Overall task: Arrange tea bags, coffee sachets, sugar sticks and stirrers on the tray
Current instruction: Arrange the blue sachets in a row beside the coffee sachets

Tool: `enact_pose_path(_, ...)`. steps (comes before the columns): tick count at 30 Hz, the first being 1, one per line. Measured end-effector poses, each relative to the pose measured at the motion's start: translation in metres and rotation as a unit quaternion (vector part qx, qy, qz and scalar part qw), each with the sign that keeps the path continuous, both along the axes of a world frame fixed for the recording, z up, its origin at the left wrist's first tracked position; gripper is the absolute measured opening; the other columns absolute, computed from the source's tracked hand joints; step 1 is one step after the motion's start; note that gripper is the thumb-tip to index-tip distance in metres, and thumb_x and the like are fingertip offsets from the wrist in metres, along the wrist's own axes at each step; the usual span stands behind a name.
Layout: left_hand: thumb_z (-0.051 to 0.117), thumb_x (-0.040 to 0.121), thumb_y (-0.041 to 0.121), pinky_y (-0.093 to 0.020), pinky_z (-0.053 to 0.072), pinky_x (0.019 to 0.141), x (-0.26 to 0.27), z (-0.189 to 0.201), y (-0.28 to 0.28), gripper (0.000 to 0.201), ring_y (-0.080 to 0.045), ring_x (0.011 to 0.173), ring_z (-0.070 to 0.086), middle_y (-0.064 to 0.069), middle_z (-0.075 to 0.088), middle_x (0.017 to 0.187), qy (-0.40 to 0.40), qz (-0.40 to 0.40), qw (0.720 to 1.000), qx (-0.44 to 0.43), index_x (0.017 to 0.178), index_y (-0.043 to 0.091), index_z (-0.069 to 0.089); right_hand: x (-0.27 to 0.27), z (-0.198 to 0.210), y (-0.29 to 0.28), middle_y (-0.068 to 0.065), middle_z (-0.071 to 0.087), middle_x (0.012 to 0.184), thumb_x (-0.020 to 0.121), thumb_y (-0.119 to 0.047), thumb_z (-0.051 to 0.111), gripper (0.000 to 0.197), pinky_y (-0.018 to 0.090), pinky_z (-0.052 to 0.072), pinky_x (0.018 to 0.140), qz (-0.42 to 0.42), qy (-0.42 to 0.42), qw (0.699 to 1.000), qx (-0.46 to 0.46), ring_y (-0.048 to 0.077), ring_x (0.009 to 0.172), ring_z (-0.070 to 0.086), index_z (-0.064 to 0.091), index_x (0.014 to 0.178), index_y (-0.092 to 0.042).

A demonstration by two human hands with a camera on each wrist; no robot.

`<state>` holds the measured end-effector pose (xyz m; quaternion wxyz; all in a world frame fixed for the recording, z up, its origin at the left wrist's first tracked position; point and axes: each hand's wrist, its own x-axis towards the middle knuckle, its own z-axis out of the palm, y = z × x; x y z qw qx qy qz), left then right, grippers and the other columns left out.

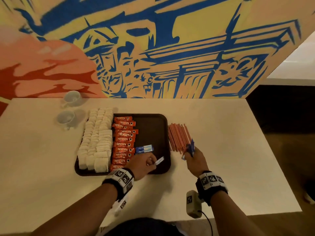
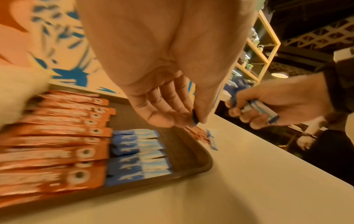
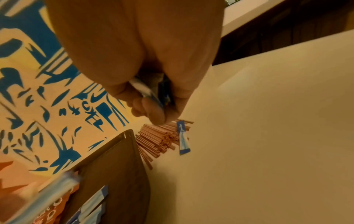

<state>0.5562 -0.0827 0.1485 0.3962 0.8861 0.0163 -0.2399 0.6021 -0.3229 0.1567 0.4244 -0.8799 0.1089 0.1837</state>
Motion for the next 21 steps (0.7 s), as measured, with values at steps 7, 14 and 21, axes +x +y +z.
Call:
enact_pose_path(7,0.07,0.092,0.033,-0.017,0.045,0.076,-0.042,0.021,0.082,0.012,0.002,0.09,0.06,0.017,0.065,0.096,-0.005,0.099,0.995,0.021,0.097,0.039,0.062,0.015,-0.027,0.002,0.021,0.068,0.107,0.096,-0.03,0.067,0.032,0.038,0.046,0.073,-0.164,0.08,0.983,-0.037,0.032,0.084,0.059,0.063,0.111,-0.002)
enact_pose_path(14,0.062,0.098,0.032,-0.02,0.041,0.064,-0.076,0.022,0.137,0.008,-0.003,0.071,0.06,0.011,0.07,0.078,-0.011,0.17,0.984,0.047,0.092,0.031,0.068,0.025,-0.055,0.007,0.02,0.069,0.106,0.089,-0.032,0.076,0.04,0.034,0.046,0.07,-0.209,0.133,0.968,-0.044,0.031,0.08,0.058,0.067,0.117,-0.005)
enact_pose_path(21,0.064,0.097,0.022,-0.025,0.047,0.068,-0.09,0.01,0.158,0.007,-0.01,0.069,0.064,0.01,0.074,0.08,0.002,0.219,0.976,-0.004,0.094,0.025,0.07,0.021,-0.066,0.008,0.018,0.059,0.095,0.094,-0.034,0.069,0.029,0.036,0.043,0.071,-0.23,0.141,0.961,-0.062,0.033,0.081,0.055,0.057,0.099,-0.008)
